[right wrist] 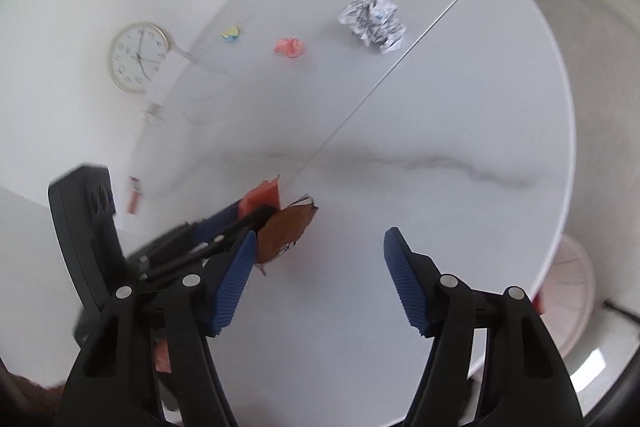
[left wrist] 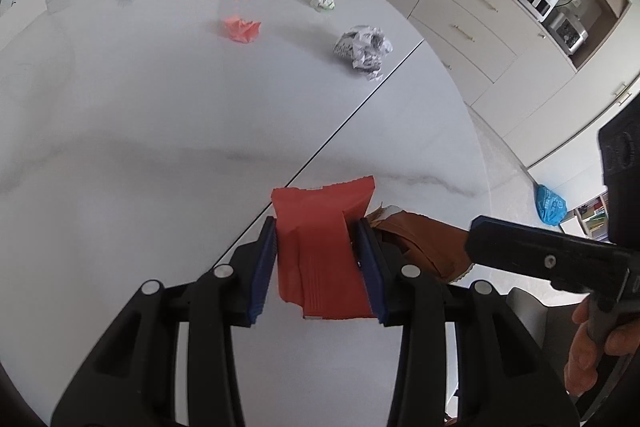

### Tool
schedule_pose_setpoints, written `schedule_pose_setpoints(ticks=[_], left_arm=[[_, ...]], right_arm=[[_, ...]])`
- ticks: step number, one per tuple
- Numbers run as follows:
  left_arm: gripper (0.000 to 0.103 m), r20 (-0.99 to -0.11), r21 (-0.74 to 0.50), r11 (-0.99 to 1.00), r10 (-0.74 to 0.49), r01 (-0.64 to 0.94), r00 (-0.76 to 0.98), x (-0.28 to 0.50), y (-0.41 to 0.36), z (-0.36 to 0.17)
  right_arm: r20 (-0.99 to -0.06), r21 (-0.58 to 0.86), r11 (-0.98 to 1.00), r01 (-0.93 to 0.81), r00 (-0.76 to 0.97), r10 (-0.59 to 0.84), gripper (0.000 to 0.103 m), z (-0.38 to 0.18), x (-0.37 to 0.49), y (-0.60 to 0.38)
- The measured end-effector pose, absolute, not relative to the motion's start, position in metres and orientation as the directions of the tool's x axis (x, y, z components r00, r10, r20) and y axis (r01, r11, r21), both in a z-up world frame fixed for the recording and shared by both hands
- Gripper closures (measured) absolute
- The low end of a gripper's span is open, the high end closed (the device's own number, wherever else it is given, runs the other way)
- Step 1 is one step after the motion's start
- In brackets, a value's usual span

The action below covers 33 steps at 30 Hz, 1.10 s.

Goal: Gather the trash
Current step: 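Grasp the brown wrapper with the right gripper while the left holds the orange paper, then carry the orange paper and brown wrapper to the wastebasket and release both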

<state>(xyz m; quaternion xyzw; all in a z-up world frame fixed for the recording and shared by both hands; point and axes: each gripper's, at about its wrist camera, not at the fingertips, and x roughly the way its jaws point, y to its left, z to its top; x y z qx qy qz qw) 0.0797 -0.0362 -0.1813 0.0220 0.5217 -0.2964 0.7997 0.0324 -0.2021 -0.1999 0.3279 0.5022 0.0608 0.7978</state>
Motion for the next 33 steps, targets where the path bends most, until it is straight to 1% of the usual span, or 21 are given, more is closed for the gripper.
schedule_pose_setpoints(ticks=[2, 4, 6, 7, 8, 9, 12, 16, 19, 22, 25, 27, 28, 29, 30, 32, 33], left_arm=[[0.064, -0.83, -0.28, 0.813, -0.472, 0.511, 0.297, 0.073, -0.031, -0.169], [0.064, -0.813, -0.287, 0.801, -0.493, 0.525, 0.309, 0.069, -0.029, -0.157], [0.064, -0.799, -0.296, 0.793, -0.512, 0.533, 0.317, 0.064, -0.026, -0.147], [0.064, -0.794, -0.296, 0.791, -0.516, 0.536, 0.322, 0.063, -0.025, -0.143], [0.064, -0.791, -0.295, 0.79, -0.518, 0.537, 0.327, 0.061, -0.025, -0.139], [0.064, -0.789, -0.295, 0.79, -0.519, 0.538, 0.33, 0.059, -0.024, -0.137], [0.064, -0.787, -0.3, 0.793, -0.52, 0.531, 0.332, 0.055, -0.023, -0.134], [0.064, -0.796, -0.29, 0.803, -0.504, 0.521, 0.335, 0.048, -0.024, -0.134], [0.064, -0.798, -0.292, 0.806, -0.502, 0.516, 0.333, 0.045, -0.025, -0.133], [0.064, -0.813, -0.238, 0.819, -0.462, 0.523, 0.354, 0.04, -0.028, -0.138], [0.064, -0.834, -0.219, 0.831, -0.432, 0.511, 0.344, 0.039, -0.024, -0.146], [0.056, -0.851, -0.198, 0.833, -0.408, 0.517, 0.33, 0.04, -0.023, -0.155], [0.044, -0.861, -0.176, 0.832, -0.389, 0.526, 0.327, 0.041, -0.025, -0.16], [0.036, -0.869, -0.148, 0.832, -0.367, 0.534, 0.331, 0.042, -0.028, -0.166], [0.035, -0.875, -0.128, 0.827, -0.355, 0.547, 0.331, 0.044, -0.031, -0.172], [0.027, -0.892, -0.107, 0.817, -0.33, 0.567, 0.308, 0.048, -0.037, -0.184], [0.027, -0.901, -0.096, 0.813, -0.317, 0.575, 0.297, 0.051, -0.041, -0.191]], right_arm=[[-0.701, 0.677, 0.694, 0.245, 0.502, 0.506, 0.04, -0.2, 0.031, -0.202], [-0.653, 0.736, 0.626, 0.258, 0.514, 0.556, 0.043, -0.202, 0.033, -0.203], [-0.62, 0.772, 0.578, 0.266, 0.517, 0.59, 0.055, -0.203, 0.034, -0.202], [-0.61, 0.782, 0.562, 0.269, 0.515, 0.602, 0.059, -0.204, 0.034, -0.201], [-0.599, 0.793, 0.546, 0.272, 0.514, 0.614, 0.07, -0.205, 0.033, -0.201], [-0.591, 0.8, 0.534, 0.273, 0.515, 0.621, 0.078, -0.204, 0.032, -0.2], [-0.589, 0.801, 0.535, 0.268, 0.514, 0.624, 0.081, -0.202, 0.029, -0.2], [-0.605, 0.785, 0.562, 0.261, 0.521, 0.603, 0.083, -0.195, 0.021, -0.202], [-0.635, 0.751, 0.61, 0.253, 0.533, 0.56, 0.083, -0.185, 0.009, -0.205], [-0.675, 0.704, 0.658, 0.267, 0.54, 0.503, 0.083, -0.178, -0.007, -0.215], [-0.708, 0.661, 0.695, 0.284, 0.544, 0.45, 0.083, -0.172, -0.027, -0.227], [-0.72, 0.643, 0.706, 0.297, 0.548, 0.426, 0.083, -0.171, -0.036, -0.233], [-0.724, 0.638, 0.708, 0.303, 0.549, 0.417, 0.083, -0.172, -0.04, -0.237], [-0.727, 0.633, 0.71, 0.31, 0.552, 0.408, 0.083, -0.173, -0.044, -0.239], [-0.729, 0.63, 0.71, 0.314, 0.554, 0.402, 0.083, -0.173, -0.057, -0.248], [-0.737, 0.62, 0.715, 0.324, 0.553, 0.389, 0.083, -0.173, -0.066, -0.252], [-0.738, 0.618, 0.715, 0.327, 0.553, 0.386, 0.083, -0.172, -0.073, -0.254]])
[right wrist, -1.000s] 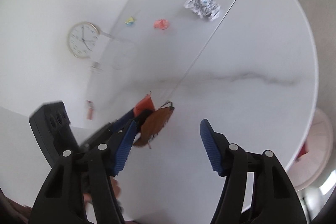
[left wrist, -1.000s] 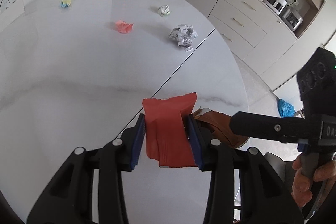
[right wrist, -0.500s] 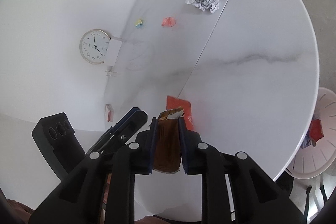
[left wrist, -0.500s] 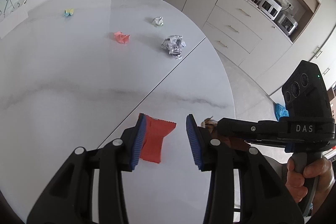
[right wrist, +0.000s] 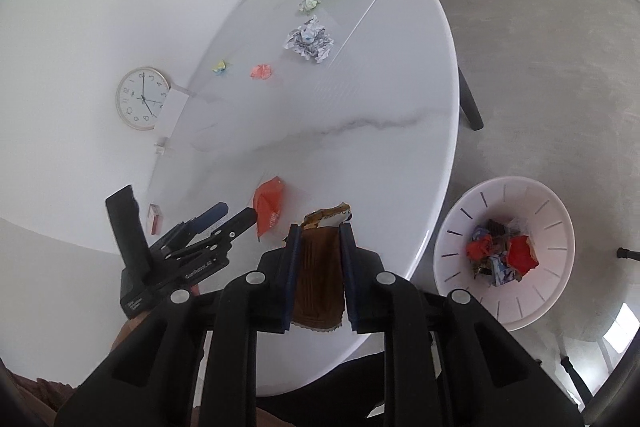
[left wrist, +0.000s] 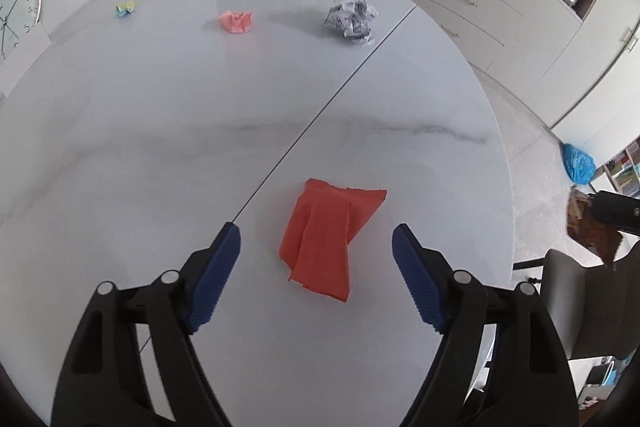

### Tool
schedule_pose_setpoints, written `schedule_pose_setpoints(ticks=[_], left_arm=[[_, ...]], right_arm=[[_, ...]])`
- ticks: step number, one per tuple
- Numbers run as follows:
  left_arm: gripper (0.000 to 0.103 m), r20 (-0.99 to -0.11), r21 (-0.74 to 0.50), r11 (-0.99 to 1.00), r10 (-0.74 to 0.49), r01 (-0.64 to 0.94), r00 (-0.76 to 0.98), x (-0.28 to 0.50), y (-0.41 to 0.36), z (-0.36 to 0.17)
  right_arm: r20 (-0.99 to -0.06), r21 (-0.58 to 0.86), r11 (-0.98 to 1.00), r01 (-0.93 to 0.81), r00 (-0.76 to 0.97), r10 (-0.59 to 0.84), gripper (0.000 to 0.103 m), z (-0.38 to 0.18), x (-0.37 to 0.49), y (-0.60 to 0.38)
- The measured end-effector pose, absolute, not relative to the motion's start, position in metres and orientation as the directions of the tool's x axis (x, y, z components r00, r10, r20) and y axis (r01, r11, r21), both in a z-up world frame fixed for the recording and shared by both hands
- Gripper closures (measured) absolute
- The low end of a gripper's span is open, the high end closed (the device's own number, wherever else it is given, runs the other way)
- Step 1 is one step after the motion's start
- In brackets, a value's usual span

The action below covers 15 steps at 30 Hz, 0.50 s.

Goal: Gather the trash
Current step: 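Carry the orange paper and brown wrapper to the wastebasket and release both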

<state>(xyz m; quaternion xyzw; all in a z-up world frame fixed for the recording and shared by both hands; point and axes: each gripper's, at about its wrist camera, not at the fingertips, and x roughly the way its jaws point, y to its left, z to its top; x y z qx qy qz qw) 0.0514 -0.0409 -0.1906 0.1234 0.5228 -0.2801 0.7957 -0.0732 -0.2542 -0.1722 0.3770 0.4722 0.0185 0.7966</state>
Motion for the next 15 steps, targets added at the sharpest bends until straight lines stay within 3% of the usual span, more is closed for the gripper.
schedule_pose_setpoints(ticks=[4, 7, 8, 15], left_arm=[[0.03, -0.925, -0.06, 0.802, -0.268, 0.594, 0.27, 0.059, -0.049, -0.212], [0.062, -0.932, -0.049, 0.794, -0.254, 0.606, 0.257, 0.059, -0.052, -0.219], [0.065, -0.929, -0.032, 0.792, -0.249, 0.609, 0.275, 0.058, -0.053, -0.218], [0.07, -0.914, -0.05, 0.771, -0.292, 0.635, 0.283, 0.039, -0.063, -0.191]], right_arm=[[-0.743, 0.609, 0.721, 0.331, 0.557, 0.372, 0.083, -0.169, -0.082, -0.253], [-0.745, 0.601, 0.727, 0.333, 0.562, 0.359, 0.083, -0.168, -0.086, -0.252], [-0.744, 0.602, 0.726, 0.334, 0.565, 0.357, 0.083, -0.167, -0.087, -0.253], [-0.748, 0.592, 0.724, 0.354, 0.577, 0.328, 0.083, -0.166, -0.1, -0.261]])
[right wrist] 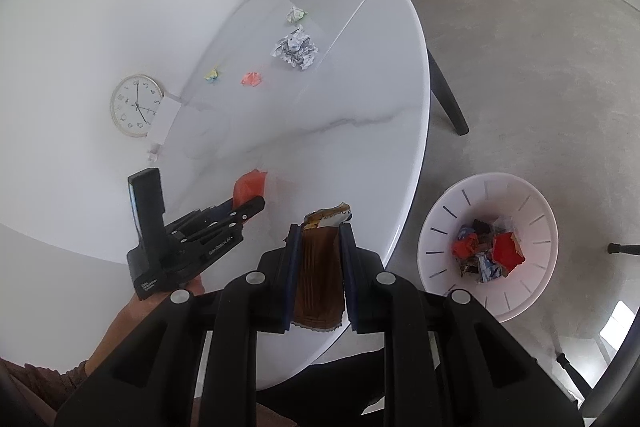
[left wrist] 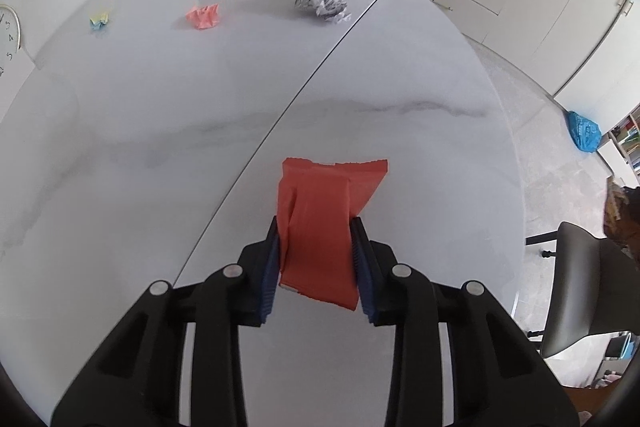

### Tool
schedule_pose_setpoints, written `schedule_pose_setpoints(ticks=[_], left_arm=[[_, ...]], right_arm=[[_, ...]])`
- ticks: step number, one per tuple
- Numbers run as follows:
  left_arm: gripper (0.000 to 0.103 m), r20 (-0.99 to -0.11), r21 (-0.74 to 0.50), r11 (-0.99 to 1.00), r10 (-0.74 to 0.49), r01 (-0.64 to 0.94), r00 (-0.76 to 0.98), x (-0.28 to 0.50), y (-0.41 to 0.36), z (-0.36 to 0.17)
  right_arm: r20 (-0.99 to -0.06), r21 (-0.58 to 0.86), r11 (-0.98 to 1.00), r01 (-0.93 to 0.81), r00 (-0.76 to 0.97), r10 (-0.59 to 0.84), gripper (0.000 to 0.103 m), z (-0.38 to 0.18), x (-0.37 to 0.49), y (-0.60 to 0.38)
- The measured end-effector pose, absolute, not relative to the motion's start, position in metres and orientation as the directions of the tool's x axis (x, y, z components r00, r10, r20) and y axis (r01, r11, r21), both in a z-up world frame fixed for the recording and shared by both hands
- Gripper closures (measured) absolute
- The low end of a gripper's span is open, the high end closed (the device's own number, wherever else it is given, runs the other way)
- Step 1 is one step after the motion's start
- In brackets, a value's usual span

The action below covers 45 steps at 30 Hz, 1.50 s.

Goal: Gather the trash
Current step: 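Carry the orange paper and brown wrapper to the wastebasket and release both, then move back to the table and grasp the crumpled pink paper with the left gripper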

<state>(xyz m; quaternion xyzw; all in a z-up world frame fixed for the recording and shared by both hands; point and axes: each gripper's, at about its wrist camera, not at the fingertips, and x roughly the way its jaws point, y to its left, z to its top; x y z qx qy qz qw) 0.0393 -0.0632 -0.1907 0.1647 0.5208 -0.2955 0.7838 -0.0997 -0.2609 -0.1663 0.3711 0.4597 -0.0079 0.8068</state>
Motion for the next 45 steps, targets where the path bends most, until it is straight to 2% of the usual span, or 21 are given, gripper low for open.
schedule_pose_setpoints(ticks=[4, 11, 18, 22, 24, 25, 26, 29, 32, 36, 40, 42, 44, 45], left_arm=[[0.07, -0.893, -0.094, 0.751, -0.354, 0.654, 0.278, 0.017, -0.084, -0.157], [0.07, -0.859, -0.144, 0.681, -0.446, 0.718, 0.25, -0.028, -0.131, -0.115], [0.07, -0.87, -0.16, 0.645, -0.449, 0.747, 0.201, -0.058, -0.159, -0.116], [0.07, -0.884, -0.155, 0.643, -0.43, 0.75, 0.186, -0.069, -0.165, -0.121], [0.07, -0.89, -0.153, 0.641, -0.42, 0.752, 0.177, -0.073, -0.169, -0.124], [0.07, -0.894, -0.151, 0.638, -0.414, 0.755, 0.171, -0.076, -0.172, -0.126], [0.07, -0.897, -0.149, 0.635, -0.409, 0.758, 0.167, -0.078, -0.175, -0.127], [0.07, -0.908, -0.129, 0.621, -0.387, 0.773, 0.16, -0.089, -0.187, -0.132], [0.07, -0.915, -0.107, 0.597, -0.373, 0.795, 0.157, -0.102, -0.205, -0.138], [0.07, -0.936, -0.065, 0.572, -0.318, 0.818, 0.148, -0.116, -0.235, -0.161], [0.067, -0.961, -0.048, 0.548, -0.254, 0.835, 0.111, -0.126, -0.259, -0.192], [0.059, -0.969, -0.051, 0.555, -0.228, 0.831, 0.093, -0.126, -0.266, -0.205], [0.034, -0.977, -0.046, 0.573, -0.197, 0.818, 0.083, -0.123, -0.272, -0.218], [0.031, -0.978, -0.034, 0.585, -0.185, 0.81, 0.092, -0.123, -0.273, -0.221]], right_arm=[[-0.767, 0.558, 0.741, 0.375, 0.575, 0.287, 0.083, -0.164, -0.114, -0.271], [-0.838, 0.414, 0.814, 0.408, 0.519, 0.166, 0.083, -0.167, -0.14, -0.291], [-0.878, 0.319, 0.864, 0.39, 0.465, 0.115, 0.083, -0.19, -0.148, -0.301], [-0.9, 0.267, 0.896, 0.356, 0.423, 0.101, 0.078, -0.232, -0.137, -0.298], [-0.914, 0.244, 0.908, 0.34, 0.395, 0.097, 0.066, -0.265, -0.129, -0.298], [-0.917, 0.242, 0.911, 0.333, 0.385, 0.103, 0.048, -0.278, -0.127, -0.298], [-0.924, 0.238, 0.913, 0.33, 0.368, 0.108, 0.038, -0.293, -0.125, -0.299], [-0.936, 0.242, 0.899, 0.365, 0.332, 0.117, 0.029, -0.312, -0.129, -0.311], [-0.926, 0.249, 0.875, 0.415, 0.366, 0.09, 0.015, -0.297, -0.147, -0.334], [-0.927, 0.18, 0.88, 0.44, 0.376, 0.002, 0.011, -0.266, -0.174, -0.362], [-0.919, 0.177, 0.871, 0.458, 0.395, -0.021, 0.007, -0.242, -0.197, -0.389], [-0.915, 0.198, 0.861, 0.469, 0.402, -0.009, 0.007, -0.238, -0.204, -0.402], [-0.912, 0.225, 0.85, 0.476, 0.411, 0.011, 0.007, -0.238, -0.206, -0.41], [-0.911, 0.235, 0.845, 0.48, 0.413, 0.019, 0.007, -0.24, -0.207, -0.414]])
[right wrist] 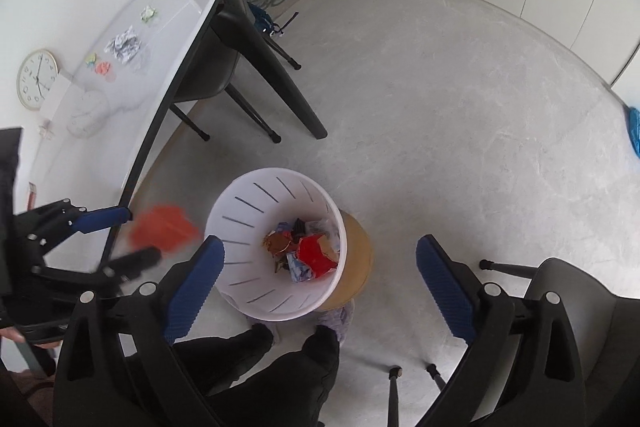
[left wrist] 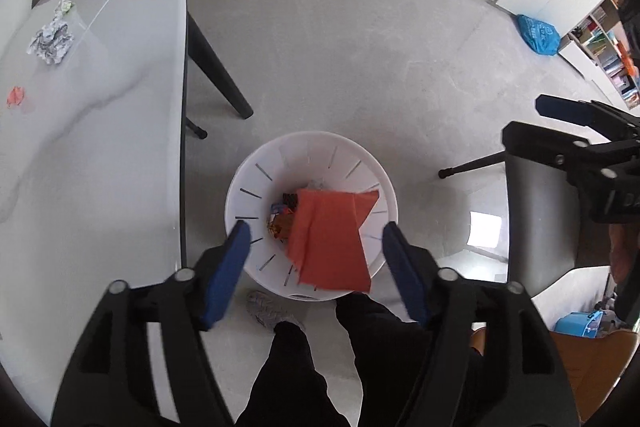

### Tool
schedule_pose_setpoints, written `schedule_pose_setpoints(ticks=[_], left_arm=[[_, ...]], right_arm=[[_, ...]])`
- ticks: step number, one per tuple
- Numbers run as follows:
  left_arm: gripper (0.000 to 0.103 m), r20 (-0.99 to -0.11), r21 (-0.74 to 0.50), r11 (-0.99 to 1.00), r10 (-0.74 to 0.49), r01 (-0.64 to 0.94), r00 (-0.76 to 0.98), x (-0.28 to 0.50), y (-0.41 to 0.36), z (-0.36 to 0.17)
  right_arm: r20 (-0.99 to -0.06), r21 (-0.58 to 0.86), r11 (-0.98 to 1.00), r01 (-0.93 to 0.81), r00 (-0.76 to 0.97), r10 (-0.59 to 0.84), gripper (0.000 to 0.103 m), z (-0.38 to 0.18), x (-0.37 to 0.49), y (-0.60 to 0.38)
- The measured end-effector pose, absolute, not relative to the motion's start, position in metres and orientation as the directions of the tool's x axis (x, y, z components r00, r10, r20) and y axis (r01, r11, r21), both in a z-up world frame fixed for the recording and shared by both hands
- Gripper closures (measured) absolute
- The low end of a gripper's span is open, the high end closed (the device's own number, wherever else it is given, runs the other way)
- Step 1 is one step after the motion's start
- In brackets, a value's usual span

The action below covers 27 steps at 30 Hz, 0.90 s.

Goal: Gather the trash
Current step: 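Move back to the table and grasp the crumpled pink paper with the left gripper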

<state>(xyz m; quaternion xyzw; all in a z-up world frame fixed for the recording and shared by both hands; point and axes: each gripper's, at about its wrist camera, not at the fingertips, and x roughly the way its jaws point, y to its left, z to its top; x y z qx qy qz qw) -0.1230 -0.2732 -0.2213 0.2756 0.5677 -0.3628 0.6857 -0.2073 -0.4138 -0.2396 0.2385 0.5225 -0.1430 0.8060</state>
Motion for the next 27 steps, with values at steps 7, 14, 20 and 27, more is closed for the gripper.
schedule_pose_setpoints(ticks=[7, 14, 20, 27], left_arm=[[0.013, -0.977, -0.025, 0.601, -0.183, 0.799, 0.108, -0.128, -0.276, -0.217], [0.013, -0.963, -0.05, 0.67, -0.228, 0.74, 0.141, -0.109, -0.27, -0.189], [0.008, -0.915, -0.064, 0.81, -0.282, 0.584, 0.29, -0.062, -0.233, -0.132], [0.008, -0.857, -0.032, 0.936, -0.207, 0.351, 0.473, 0.004, -0.161, -0.085]], right_arm=[[-0.909, 0.271, 0.833, 0.482, 0.414, 0.056, 0.007, -0.247, -0.206, -0.419], [-0.897, 0.284, 0.848, 0.447, 0.437, 0.069, 0.007, -0.236, -0.197, -0.416], [-0.846, 0.288, 0.897, 0.337, 0.529, 0.073, 0.004, -0.185, -0.168, -0.401], [-0.787, 0.261, 0.955, 0.139, 0.604, 0.127, 0.003, -0.144, -0.086, -0.358]])
